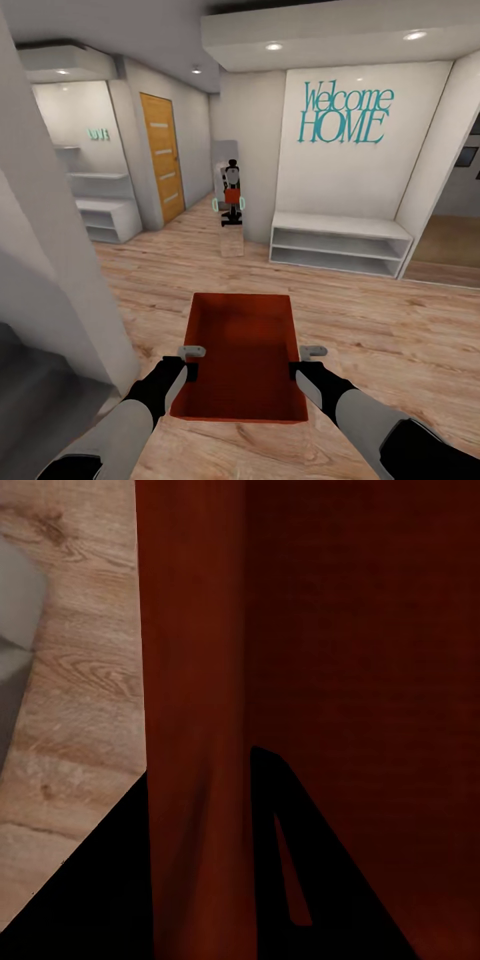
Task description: Move the two storage containers from the living room to the garage. In the garage, place one container on the floor and stack the other container on top of it (either order is fine).
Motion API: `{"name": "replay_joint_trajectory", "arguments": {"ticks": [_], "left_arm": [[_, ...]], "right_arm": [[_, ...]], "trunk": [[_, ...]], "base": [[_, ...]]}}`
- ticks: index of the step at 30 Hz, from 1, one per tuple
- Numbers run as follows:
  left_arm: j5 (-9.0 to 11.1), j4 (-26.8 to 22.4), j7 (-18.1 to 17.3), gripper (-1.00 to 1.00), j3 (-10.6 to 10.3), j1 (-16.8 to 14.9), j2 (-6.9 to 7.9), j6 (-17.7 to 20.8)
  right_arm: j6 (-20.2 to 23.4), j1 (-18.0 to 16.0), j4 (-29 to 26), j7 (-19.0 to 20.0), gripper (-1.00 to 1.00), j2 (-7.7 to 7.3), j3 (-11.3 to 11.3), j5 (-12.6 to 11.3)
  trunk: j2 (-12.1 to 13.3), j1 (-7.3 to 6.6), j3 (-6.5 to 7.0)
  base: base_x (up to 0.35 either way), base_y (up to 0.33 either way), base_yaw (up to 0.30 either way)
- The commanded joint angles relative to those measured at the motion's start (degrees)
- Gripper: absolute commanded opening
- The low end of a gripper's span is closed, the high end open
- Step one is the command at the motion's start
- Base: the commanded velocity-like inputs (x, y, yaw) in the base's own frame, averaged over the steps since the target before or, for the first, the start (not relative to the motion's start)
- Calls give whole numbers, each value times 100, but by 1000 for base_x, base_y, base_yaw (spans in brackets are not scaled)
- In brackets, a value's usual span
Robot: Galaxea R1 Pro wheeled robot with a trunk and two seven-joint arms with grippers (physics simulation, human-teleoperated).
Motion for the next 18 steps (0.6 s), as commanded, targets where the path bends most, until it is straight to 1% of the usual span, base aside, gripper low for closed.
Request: {"name": "replay_joint_trajectory", "arguments": {"ticks": [1, 18], "left_arm": [[114, 181, 18, -100, -20, 0, -4, 18], [114, 181, 18, -100, -20, 0, -4, 13]], "right_arm": [[-19, -10, -208, -29, -100, -2, -119, 100], [-19, -10, -208, -29, -100, 6, -119, 98]], "trunk": [[-13, 7, -12], [-13, 7, -12]], "base": [[321, 0, 0], [321, 0, 0]]}}
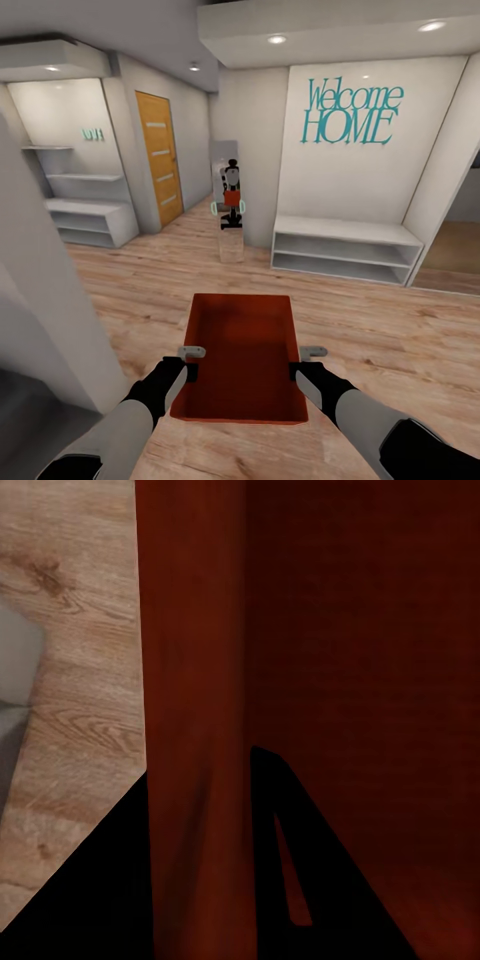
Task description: Move the two storage containers from the living room to the garage. In the garage, place one container on the floor and stack the other container on top of it (either order is fine).
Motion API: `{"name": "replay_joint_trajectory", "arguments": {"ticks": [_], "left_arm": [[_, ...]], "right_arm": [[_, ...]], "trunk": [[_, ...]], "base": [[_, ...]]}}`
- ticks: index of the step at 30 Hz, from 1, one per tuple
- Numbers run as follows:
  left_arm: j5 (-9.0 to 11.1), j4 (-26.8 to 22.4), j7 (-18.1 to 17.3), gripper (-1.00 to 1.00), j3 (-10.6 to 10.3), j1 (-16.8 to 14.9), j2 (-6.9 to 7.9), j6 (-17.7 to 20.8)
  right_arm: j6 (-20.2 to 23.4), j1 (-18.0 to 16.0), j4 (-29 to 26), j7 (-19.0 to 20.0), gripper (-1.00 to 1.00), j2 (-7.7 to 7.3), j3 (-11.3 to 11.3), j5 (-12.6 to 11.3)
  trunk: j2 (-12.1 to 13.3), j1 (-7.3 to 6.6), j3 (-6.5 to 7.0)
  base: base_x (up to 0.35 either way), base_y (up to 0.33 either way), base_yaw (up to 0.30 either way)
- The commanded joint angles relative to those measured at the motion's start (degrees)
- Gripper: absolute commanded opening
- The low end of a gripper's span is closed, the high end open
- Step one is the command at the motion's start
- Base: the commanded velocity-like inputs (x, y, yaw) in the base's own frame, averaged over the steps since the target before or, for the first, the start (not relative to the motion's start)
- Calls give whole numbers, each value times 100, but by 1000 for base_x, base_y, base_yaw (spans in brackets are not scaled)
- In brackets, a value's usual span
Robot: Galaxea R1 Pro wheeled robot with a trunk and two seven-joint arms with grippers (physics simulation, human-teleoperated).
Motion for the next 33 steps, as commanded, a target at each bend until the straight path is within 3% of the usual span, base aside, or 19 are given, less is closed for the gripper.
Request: {"name": "replay_joint_trajectory", "arguments": {"ticks": [1, 33], "left_arm": [[112, 156, 19, -100, -20, 0, -5, 17], [112, 156, 19, -100, -20, 0, -14, 15]], "right_arm": [[-16, -10, -236, -30, -100, -2, -136, 118], [-16, -10, -228, -30, -100, -7, -136, 124]], "trunk": [[-13, 7, -12], [-13, 7, -12]], "base": [[321, 0, 0], [321, 0, 0]]}}
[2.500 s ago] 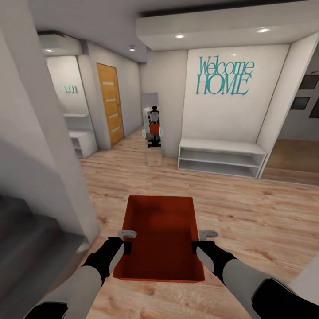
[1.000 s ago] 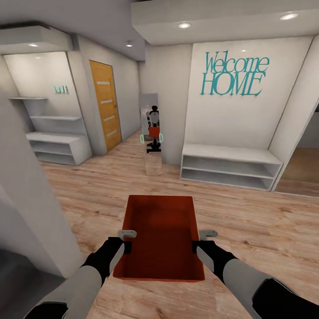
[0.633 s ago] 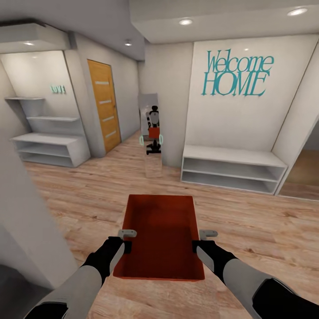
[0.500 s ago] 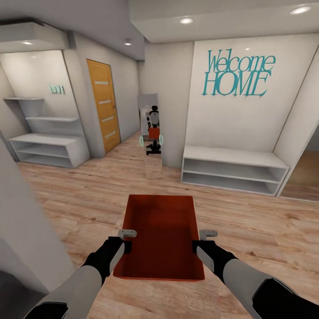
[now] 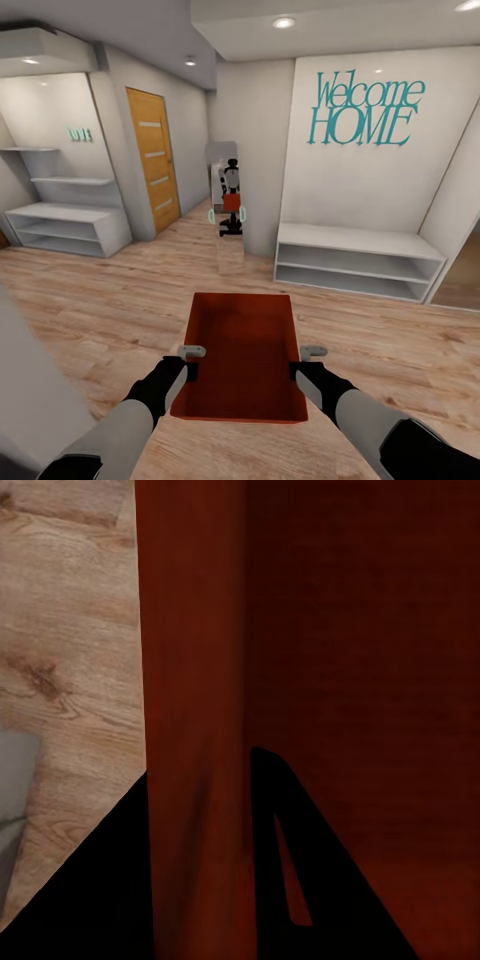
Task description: Move the two storage containers from the living room to the garage. In the garage, place one container on the floor and stack the other container on top of it (either order is fine).
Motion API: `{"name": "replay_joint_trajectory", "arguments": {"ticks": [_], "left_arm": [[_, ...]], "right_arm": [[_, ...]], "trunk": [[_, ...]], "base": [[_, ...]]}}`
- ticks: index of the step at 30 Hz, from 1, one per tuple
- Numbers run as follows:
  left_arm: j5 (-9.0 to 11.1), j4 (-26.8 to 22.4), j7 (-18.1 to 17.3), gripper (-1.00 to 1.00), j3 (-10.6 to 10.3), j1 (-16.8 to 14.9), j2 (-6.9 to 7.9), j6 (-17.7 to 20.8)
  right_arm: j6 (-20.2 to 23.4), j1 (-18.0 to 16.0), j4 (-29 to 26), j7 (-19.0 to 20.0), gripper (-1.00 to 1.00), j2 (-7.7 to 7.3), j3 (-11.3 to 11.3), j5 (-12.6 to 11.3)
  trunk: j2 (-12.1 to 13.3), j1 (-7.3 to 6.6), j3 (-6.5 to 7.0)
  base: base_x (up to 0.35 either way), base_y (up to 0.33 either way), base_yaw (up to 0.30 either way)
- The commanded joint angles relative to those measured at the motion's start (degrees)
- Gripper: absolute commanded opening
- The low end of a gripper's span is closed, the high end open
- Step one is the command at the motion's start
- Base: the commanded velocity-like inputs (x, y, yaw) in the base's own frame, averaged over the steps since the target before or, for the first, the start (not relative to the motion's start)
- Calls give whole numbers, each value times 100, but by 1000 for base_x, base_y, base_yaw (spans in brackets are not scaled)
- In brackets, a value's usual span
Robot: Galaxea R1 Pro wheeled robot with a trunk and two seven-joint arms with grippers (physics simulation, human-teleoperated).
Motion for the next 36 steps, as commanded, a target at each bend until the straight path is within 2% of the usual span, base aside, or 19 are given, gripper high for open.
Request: {"name": "replay_joint_trajectory", "arguments": {"ticks": [1, 27, 36], "left_arm": [[142, 188, 15, -100, -24, 0, -6, 16], [141, 188, 15, -100, -24, 0, -6, 17], [137, 188, 15, -100, -24, 0, -6, 19]], "right_arm": [[21, -10, -222, -31, -100, -3, -140, 143], [20, -10, -221, -23, -100, -5, -140, 135], [20, -10, -221, -31, -100, -23, -149, 135]], "trunk": [[-13, 7, -12], [-13, 7, -12], [-13, 7, -12]], "base": [[321, 0, 0], [321, 0, 3], [321, 0, 228]]}}
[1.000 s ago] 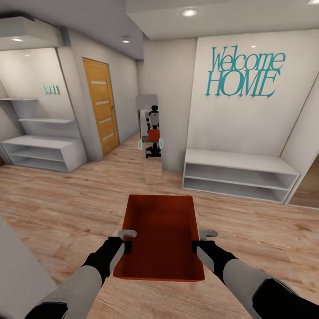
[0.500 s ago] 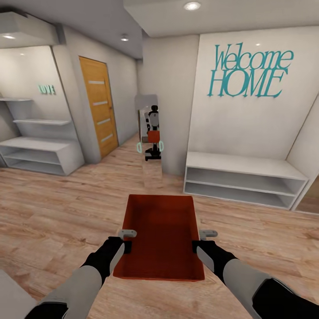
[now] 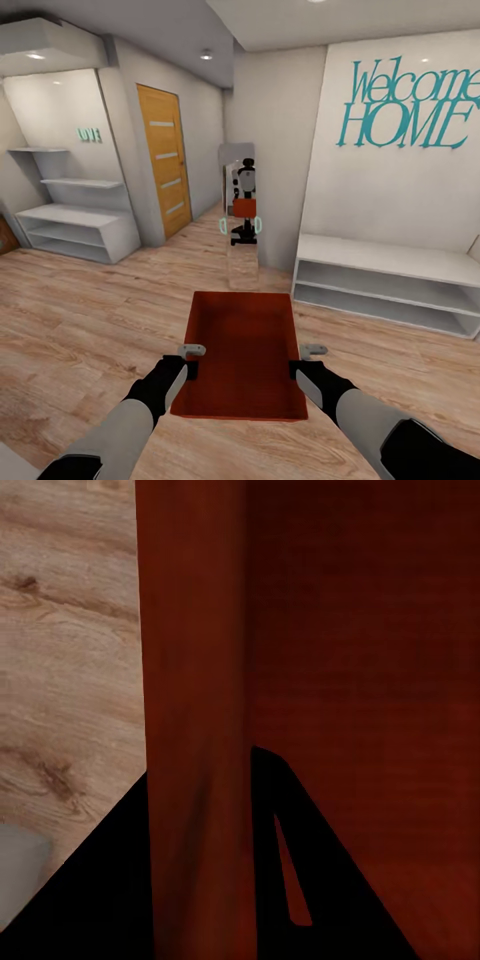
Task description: Move the two storage containers from the living room to the garage. In the garage, place one container on the floor and stack the other container on top of it (either order is fine).
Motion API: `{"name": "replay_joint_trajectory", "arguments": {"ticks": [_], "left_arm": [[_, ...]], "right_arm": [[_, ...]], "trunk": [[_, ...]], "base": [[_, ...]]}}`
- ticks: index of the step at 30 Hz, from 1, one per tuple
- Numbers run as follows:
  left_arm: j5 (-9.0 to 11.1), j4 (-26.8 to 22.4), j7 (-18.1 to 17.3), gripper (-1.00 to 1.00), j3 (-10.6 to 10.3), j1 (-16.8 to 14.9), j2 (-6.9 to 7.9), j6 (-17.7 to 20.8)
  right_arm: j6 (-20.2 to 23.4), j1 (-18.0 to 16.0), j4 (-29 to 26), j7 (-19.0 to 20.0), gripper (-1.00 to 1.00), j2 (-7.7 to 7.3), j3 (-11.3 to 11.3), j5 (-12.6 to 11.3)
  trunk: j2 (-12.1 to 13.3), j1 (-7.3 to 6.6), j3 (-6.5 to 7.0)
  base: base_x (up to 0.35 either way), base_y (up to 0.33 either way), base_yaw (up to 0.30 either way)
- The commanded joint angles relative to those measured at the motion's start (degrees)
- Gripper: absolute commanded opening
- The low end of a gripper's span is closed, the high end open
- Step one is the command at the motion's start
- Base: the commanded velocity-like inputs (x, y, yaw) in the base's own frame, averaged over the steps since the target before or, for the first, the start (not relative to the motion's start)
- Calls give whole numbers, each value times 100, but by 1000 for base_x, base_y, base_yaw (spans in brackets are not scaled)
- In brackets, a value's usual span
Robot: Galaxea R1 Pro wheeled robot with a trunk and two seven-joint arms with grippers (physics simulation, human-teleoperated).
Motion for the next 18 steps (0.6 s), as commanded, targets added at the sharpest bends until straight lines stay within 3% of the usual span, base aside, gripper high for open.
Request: {"name": "replay_joint_trajectory", "arguments": {"ticks": [1, 6, 18], "left_arm": [[142, 245, 15, -100, -23, -1, -5, 15], [143, 245, 15, -100, -23, -1, -5, 13], [144, 245, 15, -100, -23, -1, -5, 14]], "right_arm": [[24, -10, -159, -31, -100, -4, -121, 104], [24, -10, -159, -31, -100, -5, -121, 104], [24, -10, -159, -31, -100, 5, -119, 104]], "trunk": [[-13, 7, -12], [-13, 7, -12], [-13, 7, -12]], "base": [[321, 0, 269], [321, 0, 164], [321, 0, 9]]}}
